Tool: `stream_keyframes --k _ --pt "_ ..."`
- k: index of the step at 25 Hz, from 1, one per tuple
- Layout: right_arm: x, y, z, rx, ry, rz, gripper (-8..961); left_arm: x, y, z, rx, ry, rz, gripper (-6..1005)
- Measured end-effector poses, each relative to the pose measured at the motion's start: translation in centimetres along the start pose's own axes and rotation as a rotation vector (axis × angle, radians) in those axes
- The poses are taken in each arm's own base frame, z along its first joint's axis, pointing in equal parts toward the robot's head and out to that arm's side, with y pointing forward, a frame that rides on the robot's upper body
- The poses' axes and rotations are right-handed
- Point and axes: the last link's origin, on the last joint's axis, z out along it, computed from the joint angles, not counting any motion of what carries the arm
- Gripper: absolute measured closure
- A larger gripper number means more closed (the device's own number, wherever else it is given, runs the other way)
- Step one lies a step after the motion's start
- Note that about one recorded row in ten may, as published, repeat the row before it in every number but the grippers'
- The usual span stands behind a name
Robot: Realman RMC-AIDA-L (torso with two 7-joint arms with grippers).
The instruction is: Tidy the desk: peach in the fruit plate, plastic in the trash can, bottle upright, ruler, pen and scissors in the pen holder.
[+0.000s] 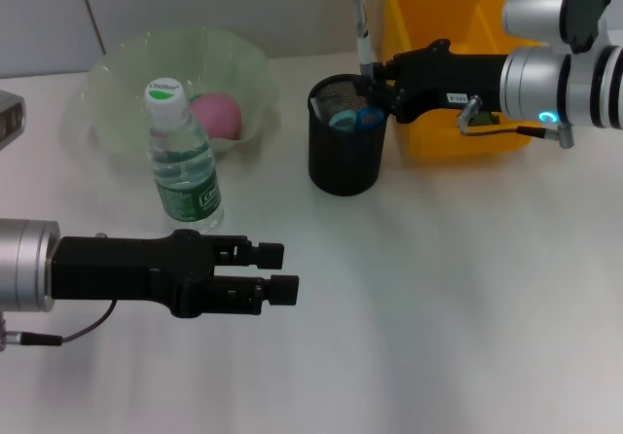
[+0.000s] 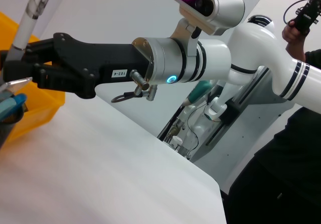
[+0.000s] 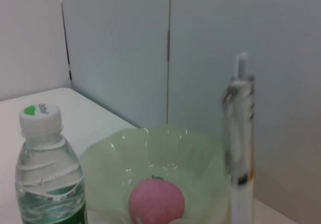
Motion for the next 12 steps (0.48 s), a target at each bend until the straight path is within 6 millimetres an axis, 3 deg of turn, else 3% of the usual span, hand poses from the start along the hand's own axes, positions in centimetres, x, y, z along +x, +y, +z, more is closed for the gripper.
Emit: stream_keyframes --k 8,12 --pt "-0.09 -0.24 -0.31 0.011 -0.003 0.006 747 0.04 0.02 0.01 -0.002 0.0 -0.002 309" --pt "-0.09 -0.43 -0.74 0.023 -0.01 0.003 568 0.17 0.02 0.05 -0.003 0.003 0.0 309"
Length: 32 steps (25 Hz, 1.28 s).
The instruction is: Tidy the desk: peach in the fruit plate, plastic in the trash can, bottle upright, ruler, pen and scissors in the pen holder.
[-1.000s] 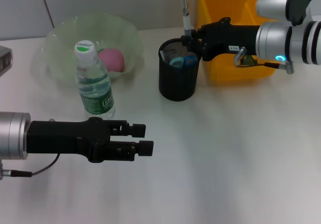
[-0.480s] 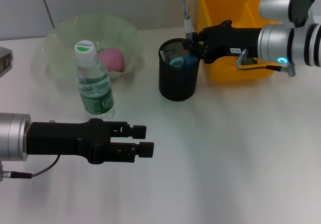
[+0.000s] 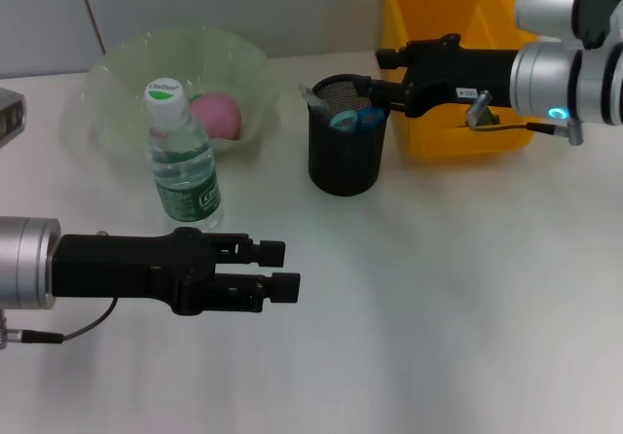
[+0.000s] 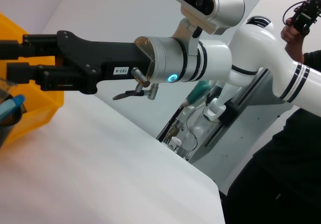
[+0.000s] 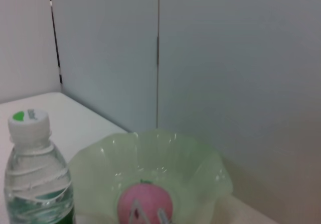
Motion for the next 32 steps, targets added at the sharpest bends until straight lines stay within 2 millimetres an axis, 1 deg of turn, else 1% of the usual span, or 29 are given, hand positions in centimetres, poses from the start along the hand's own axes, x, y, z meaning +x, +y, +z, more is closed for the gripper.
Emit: stream_keyframes --k 1,7,12,14,17,20,23,24,26,28,29,32 --pt "-0.1 -0.1 -0.1 0.005 -0.005 -0.001 523 0.0 0.0 0.0 0.0 0.002 0.001 309" --pt "-0.4 -0.3 -0.9 0.011 -0.037 0.012 449 0.1 0.0 0.0 -0.002 0.011 0.002 309" --pt "-0.4 -0.2 -1.7 -0.016 -0.06 0.032 288 0.0 -0.1 -0.1 0.007 0.013 0.012 308" --pt "-0.4 -0.3 -2.5 -0.024 -0.087 0.054 246 0.1 -0.1 -0.2 0.01 0.012 0.024 308" --pt "-0.2 -0.4 -4.4 -0.051 -0.146 0.097 182 -0.1 -0.1 -0.4 0.017 0.013 0.061 308" --pt "0.1 -0.4 -6.9 -0.1 -0.212 0.14 177 -0.2 -0.1 -0.4 0.019 0.015 0.076 308" --pt "0.4 0.1 -8.9 -0.176 -0.245 0.176 172 -0.3 -0.1 -0.5 0.023 0.017 0.104 308" --pt "0.6 0.4 -9.5 -0.201 -0.245 0.189 170 -0.5 -0.2 -0.8 0.036 0.021 0.158 308" --pt "1.2 0.8 -10.3 -0.243 -0.223 0.202 167 -0.7 -0.3 -0.9 0.045 0.022 0.19 308" --pt "1.8 1.1 -11.1 -0.29 -0.184 0.204 163 -0.7 -0.3 -0.9 0.045 0.022 0.19 280" --pt "2.2 1.3 -11.4 -0.311 -0.164 0.203 161 -0.9 -0.3 -1.2 0.059 0.038 0.262 266" --pt "3.5 1.7 -12.1 -0.347 -0.098 0.208 158 -1.0 -0.3 -1.5 0.073 0.063 0.303 223"
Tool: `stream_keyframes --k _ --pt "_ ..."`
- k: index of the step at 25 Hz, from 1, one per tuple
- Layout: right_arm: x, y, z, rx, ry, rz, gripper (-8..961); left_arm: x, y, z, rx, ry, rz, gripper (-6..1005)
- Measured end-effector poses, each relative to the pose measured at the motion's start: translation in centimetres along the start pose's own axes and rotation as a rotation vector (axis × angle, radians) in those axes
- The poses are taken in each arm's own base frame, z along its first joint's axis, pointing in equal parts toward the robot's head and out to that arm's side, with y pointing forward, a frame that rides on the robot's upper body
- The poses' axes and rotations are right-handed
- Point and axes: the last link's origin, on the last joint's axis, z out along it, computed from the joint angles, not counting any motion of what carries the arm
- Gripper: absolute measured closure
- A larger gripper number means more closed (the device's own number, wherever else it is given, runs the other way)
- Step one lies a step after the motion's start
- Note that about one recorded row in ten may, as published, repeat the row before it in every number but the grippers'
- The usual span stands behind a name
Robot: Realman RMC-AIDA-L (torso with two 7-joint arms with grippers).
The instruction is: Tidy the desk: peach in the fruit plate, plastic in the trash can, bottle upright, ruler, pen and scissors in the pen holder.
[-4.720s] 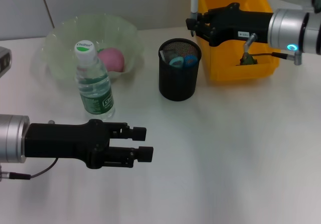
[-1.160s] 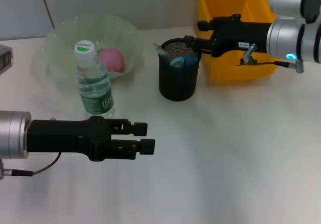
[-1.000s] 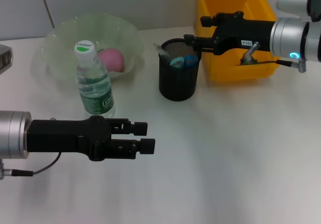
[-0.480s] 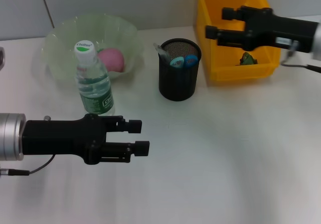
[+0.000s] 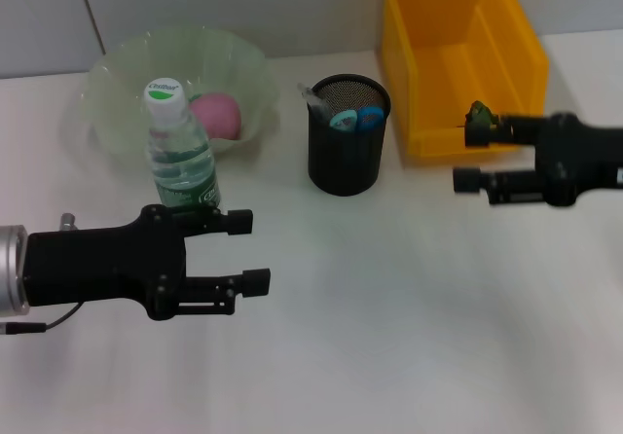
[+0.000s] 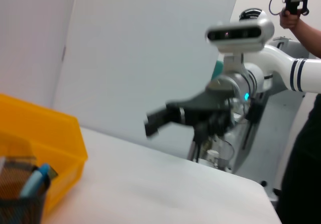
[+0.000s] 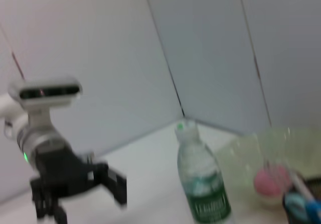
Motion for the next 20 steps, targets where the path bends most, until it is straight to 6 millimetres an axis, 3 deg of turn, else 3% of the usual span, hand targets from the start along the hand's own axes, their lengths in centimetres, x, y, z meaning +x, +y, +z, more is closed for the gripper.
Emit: stream_keyframes --k 8,20 --pt "3.1 0.2 -0.3 -0.006 0.067 0.008 158 -0.7 0.0 -0.4 0.038 0.041 0.09 199" --pt "3.9 0.5 0.7 -0.04 0.107 -0.008 158 -1.6 -0.7 0.2 0.069 -0.031 0.074 199"
